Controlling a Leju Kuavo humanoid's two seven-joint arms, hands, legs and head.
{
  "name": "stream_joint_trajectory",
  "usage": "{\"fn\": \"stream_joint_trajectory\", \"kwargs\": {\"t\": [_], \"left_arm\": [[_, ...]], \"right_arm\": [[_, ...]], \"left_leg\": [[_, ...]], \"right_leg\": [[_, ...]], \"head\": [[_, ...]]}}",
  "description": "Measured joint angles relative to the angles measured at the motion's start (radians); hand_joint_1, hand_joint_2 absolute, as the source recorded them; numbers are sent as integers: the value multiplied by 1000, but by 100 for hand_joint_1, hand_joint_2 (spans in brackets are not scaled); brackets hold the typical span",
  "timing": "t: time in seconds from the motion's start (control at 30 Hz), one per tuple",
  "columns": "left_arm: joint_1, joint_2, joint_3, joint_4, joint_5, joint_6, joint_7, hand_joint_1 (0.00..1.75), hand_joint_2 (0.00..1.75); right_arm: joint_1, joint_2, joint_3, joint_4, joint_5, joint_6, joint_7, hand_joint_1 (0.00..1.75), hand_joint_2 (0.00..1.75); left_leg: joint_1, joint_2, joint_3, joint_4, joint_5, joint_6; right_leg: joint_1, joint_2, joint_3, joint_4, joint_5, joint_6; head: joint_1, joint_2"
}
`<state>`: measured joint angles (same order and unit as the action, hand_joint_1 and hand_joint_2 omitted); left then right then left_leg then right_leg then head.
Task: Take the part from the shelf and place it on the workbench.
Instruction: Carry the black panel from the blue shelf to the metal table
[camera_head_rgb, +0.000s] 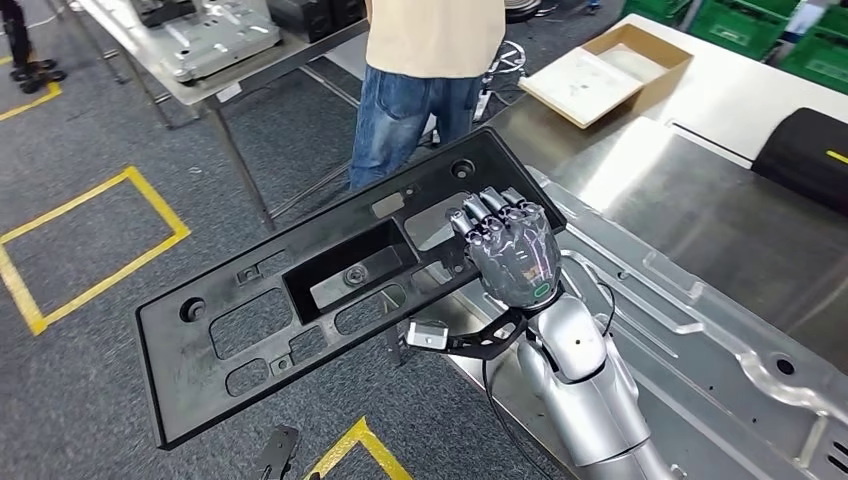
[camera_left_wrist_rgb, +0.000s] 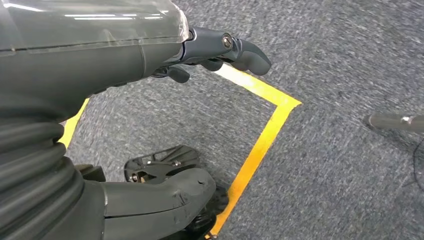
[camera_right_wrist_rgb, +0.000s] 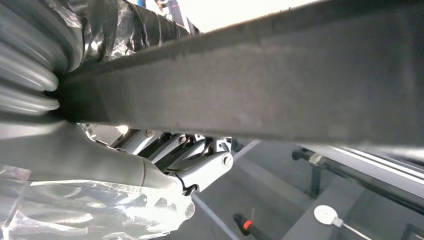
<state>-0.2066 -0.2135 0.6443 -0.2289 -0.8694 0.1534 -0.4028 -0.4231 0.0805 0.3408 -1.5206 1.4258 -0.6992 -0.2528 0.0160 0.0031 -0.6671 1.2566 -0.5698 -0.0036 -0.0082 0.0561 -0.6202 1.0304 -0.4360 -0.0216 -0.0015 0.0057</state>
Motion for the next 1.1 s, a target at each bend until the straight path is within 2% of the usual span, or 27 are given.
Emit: {"fn": "stream_joint_trajectory", "kwargs": {"t": [0.07, 0.13, 0.2, 0.27, 0.4, 0.47, 0.53, 0.57, 0.6, 0.63, 0.7, 0.73, 0.77, 0.83, 0.87, 0.93, 0.97, 1.0, 1.03, 1.07, 1.1], "left_arm": [[-1, 1, 0, 0, -1, -1, 2, 0, 175], [-2, 2, 0, 0, -2, -1, 4, 0, 175], [-3, 2, 0, 0, -4, -2, 5, 0, 175], [-4, 2, 0, 0, -4, -2, 5, 0, 175], [-5, 1, 0, 0, -4, -2, 5, 0, 175], [-7, -1, 0, 0, -6, -3, 5, 0, 175], [-6, -1, 0, 0, -8, -3, 5, 0, 175], [-5, -1, 0, 0, -9, -3, 5, 0, 175], [-4, -1, 0, 0, -10, -3, 5, 0, 175], [-5, -1, 0, 0, -10, -4, 4, 0, 175], [-5, -1, 0, 0, -11, -6, 0, 0, 175], [-5, -1, 0, 0, -12, -6, -2, 0, 175], [-5, -1, 0, 0, -12, -7, -3, 0, 175], [-6, -1, 0, 0, -12, -8, -4, 0, 175], [-7, -1, -1, 0, -12, -8, -5, 0, 175], [-8, -1, -1, 0, -12, -8, -6, 0, 175], [-7, -1, -1, 0, -12, -8, -7, 0, 175], [-5, -1, -1, 0, -12, -8, -7, 0, 175], [-3, 0, -1, 0, -12, -8, -7, 0, 175], [-1, 0, -1, 0, -12, -8, -7, 0, 175], [-1, 1, -1, 0, -11, -7, -7, 0, 175]], "right_arm": [[-1, 0, 0, 0, 0, 0, 0, 175, 175], [-3, 0, 0, 0, 0, 0, 0, 175, 175], [-3, 0, -1, 0, 0, 0, -1, 175, 175], [-2, 0, -2, 0, 0, 0, -1, 175, 175], [-2, 0, -2, 0, 0, 0, -1, 175, 175], [-3, -1, -3, 0, 0, 0, -1, 175, 175], [-6, -1, -3, 2, 0, 0, -1, 175, 175], [-6, -1, -3, 3, 0, 0, -1, 175, 175], [-6, -1, -3, 4, 0, 0, -1, 175, 175], [-6, -2, -3, 5, 0, 0, -1, 175, 175], [-9, -1, -3, 5, 0, 0, -1, 175, 175], [-10, -1, -3, 5, 0, 0, -1, 175, 175], [-11, -1, -3, 5, 0, 0, -1, 175, 175], [-11, -2, -4, 5, 0, 0, -1, 175, 175], [-10, -2, -4, 5, 0, 0, -1, 175, 175], [-12, -1, -4, 5, 0, 0, -1, 175, 175], [-12, 0, -4, 5, 0, 0, -1, 175, 175], [-12, 1, -4, 5, 0, 0, -1, 175, 175], [-11, 2, -4, 5, 0, 0, -2, 175, 175], [-9, 2, -4, 6, 0, 0, -2, 175, 175], [-8, 2, -4, 6, 0, 0, -2, 175, 175]], "left_leg": [[6, -33, 59, -130, 65, -1], [8, -60, 90, -200, 81, 3], [3, -54, 90, -206, 80, 12], [-1, -46, 89, -206, 84, 18], [2, -41, 89, -211, 87, 24], [6, -28, 91, -220, 94, 34], [3, 6, 90, -225, 98, 45], [1, 25, 90, -225, 97, 47], [-1, 46, 89, -225, 96, 48], [-2, 60, 91, -225, 95, 48], [-7, 80, 94, -224, 91, 43], [-9, 90, 96, -224, 89, 39], [-12, 100, 97, -225, 88, 35], [-15, 122, 101, -227, 84, 26], [-13, 116, 102, -223, 76, 21], [-9, 67, 82, -170, 37, 11], [-6, 35, 58, -114, 6, 7], [-5, 17, 28, -48, -24, 5], [-5, 9, 0, 10, -43, 3], [-5, 6, -17, 40, -43, 1], [-4, 4, -17, 32, -22, 0]], "right_leg": [[-1, 26, -3, 10, -3, 7], [-2, 48, -14, 20, -2, 19], [-6, 65, -24, 18, 5, 34], [-8, 73, -27, 14, 10, 42], [-8, 77, -28, 14, 11, 45], [-6, 46, -34, 29, -2, 49], [-5, -18, -92, 158, -68, 55], [-6, -37, -113, 209, -86, 56], [-6, -53, -123, 237, -91, 56], [-4, -65, -95, 191, -62, 52], [8, -114, -28, 65, -18, 38], [15, -133, -9, 26, -10, 31], [21, -142, -3, 9, -11, 26], [21, -119, -5, 4, -7, 18], [18, -106, -3, -1, -4, 14], [9, -81, 1, -10, 4, 3], [8, -69, 1, -12, 5, -1], [7, -56, 0, -11, 6, -3], [7, -41, -1, -9, 6, -4], [7, -26, -2, -7, 6, -4], [7, -10, -3, -3, 5, -3]], "head": [[0, 0], [0, 0], [0, 0], [0, 0], [0, 0], [2, 0], [5, 0], [6, 0], [6, 0], [6, 0], [6, 0], [6, 0], [6, 0], [6, 0], [6, 0], [5, 0], [5, 0], [5, 0], [5, 0], [5, 0], [5, 0]]}}
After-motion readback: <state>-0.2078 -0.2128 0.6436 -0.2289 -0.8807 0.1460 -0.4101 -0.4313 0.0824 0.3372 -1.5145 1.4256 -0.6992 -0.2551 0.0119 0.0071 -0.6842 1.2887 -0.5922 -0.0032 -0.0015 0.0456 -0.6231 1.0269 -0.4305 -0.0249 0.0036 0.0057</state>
